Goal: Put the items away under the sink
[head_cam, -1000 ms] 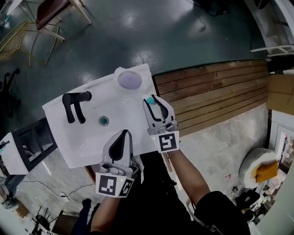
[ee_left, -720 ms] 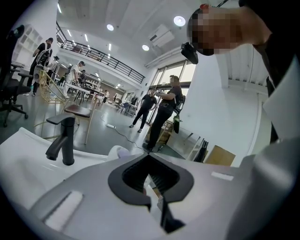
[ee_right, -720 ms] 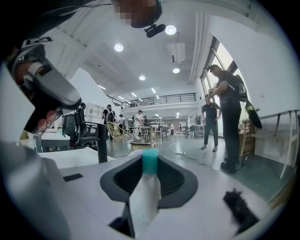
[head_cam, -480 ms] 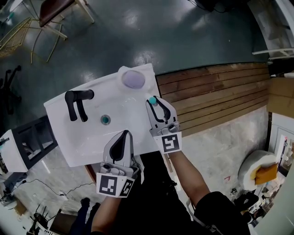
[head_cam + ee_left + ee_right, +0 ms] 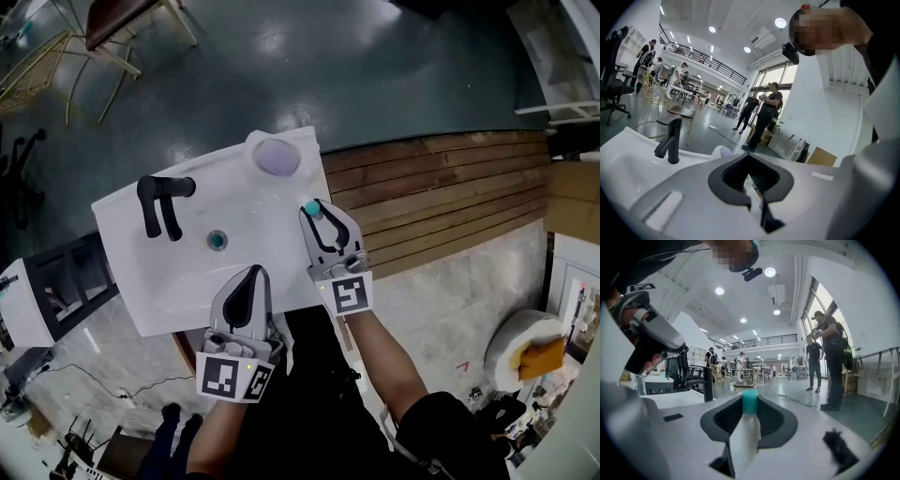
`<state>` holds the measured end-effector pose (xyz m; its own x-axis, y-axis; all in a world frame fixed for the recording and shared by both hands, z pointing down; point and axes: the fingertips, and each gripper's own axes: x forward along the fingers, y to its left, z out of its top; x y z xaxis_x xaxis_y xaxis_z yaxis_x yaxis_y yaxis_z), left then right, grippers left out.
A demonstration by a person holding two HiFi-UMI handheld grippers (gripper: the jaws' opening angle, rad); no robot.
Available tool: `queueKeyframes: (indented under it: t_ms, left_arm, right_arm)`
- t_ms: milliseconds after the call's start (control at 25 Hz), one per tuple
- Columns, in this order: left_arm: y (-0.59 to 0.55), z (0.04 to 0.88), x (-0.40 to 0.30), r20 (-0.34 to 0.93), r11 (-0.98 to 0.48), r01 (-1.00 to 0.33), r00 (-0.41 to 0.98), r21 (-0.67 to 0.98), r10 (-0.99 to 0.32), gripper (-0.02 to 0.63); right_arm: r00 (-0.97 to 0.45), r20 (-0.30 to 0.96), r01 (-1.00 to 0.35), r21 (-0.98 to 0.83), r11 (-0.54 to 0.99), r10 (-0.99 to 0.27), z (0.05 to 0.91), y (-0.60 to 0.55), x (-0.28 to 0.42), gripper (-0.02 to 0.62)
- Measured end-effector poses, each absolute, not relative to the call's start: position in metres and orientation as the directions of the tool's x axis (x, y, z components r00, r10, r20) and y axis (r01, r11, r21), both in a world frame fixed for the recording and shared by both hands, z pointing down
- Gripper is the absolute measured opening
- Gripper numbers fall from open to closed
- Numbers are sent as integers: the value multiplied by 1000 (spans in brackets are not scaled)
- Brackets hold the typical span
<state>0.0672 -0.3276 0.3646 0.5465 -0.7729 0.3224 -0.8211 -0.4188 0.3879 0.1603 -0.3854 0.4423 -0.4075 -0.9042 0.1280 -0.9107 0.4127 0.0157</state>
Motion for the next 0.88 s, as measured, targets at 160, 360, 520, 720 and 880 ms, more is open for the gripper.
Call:
queueKeyframes:
  t_ms: [160,360,520,720,880]
  left_arm:
    - [-320,360,63,315,-417,-821,544,390,-777,6]
    - [-309,352,52,296,-415,-822,538,389,-789,6]
    - [-294,344,39,285,-413,-824,533,387,-797,6]
    - [-272,335,20,271,-410,-829,524,381,-808,6]
    - [-256,326,5,253,-402,-836,508,373,-823,6]
  right_arm:
    - [-410,118,-910,18,415,-904,435,-379,157,104]
    - [-411,108,-909,31,416,-905,424,-366,151,104]
    - [-408,96,-911,24,412,-908,412,-351,143,104]
    - [-406,89,-913,13,409,-909,397,-327,130,104]
    - [-404,88,-915,-16,404,-911,386,-307,121,104]
